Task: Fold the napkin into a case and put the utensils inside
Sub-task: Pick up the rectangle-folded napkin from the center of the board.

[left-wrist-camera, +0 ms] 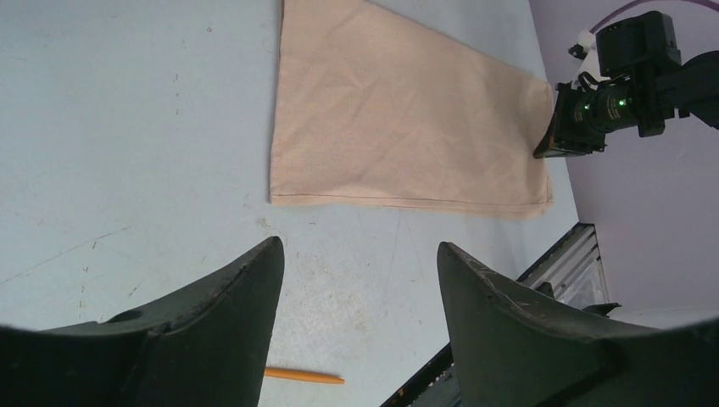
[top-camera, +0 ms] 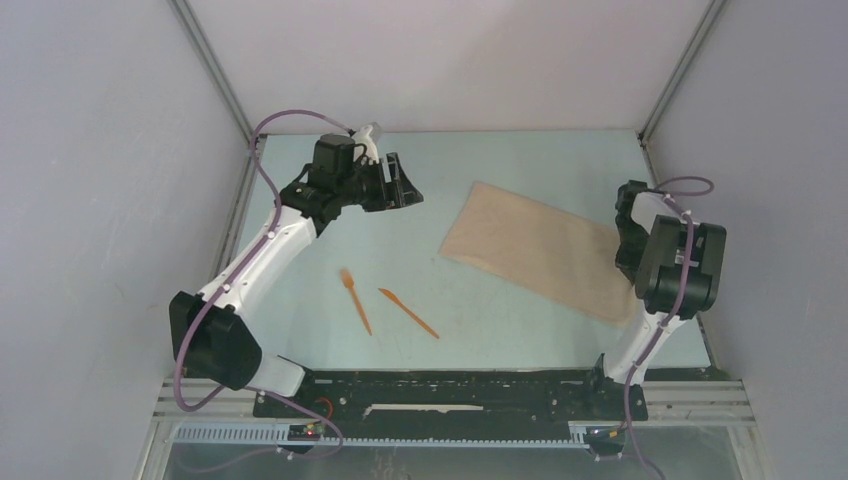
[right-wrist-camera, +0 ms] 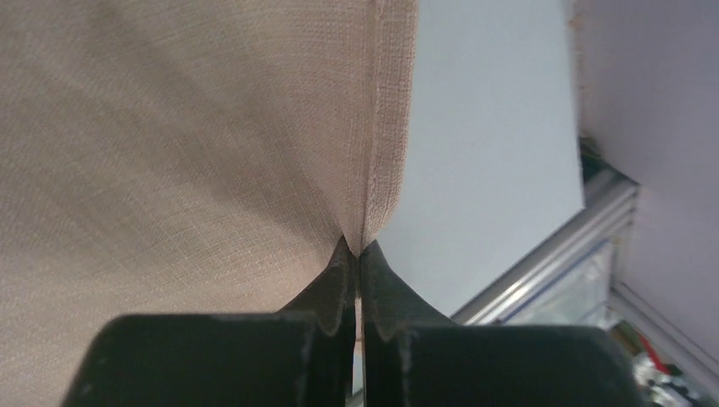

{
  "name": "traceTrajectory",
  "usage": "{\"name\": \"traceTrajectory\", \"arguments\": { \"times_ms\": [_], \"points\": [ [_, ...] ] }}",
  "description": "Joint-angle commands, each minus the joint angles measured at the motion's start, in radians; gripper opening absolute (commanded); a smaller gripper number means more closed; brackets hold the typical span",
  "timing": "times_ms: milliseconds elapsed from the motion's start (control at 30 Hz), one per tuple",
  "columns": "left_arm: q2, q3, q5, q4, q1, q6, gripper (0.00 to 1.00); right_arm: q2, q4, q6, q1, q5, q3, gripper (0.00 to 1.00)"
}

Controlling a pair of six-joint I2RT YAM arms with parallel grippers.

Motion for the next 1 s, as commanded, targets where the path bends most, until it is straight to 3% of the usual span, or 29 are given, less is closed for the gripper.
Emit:
{"name": "traceTrajectory", "arguments": {
  "times_ms": [0,233,533,767,967],
  "points": [
    [-0.048,-0.007,0.026,0.03,0.004,-0.009,0.74,-0.021,-0.035,-0.065,0.1,0.129,0.071,0.0],
    [-0.05,-0.008,0.039,0.037,0.005,-0.015,0.74,0.1,-0.108,-0.109,0.33,0.079,0.226,0.0],
    [-0.05,-0.007,0.035,0.034,0.018,-0.006,0.74,0.396,-0.251,-0.128,0.594,-0.077,0.671,0.0],
    [-0.046,-0.008,0.042,0.035,0.025,-0.009,0.74,0.525,-0.288,-0.132,0.695,-0.239,0.976,0.0],
    [-0.048,-0.008,0.046,0.035,0.035,-0.012,0.74,0.532,-0.231,-0.117,0.712,-0.382,1.01,0.0]
  ]
}}
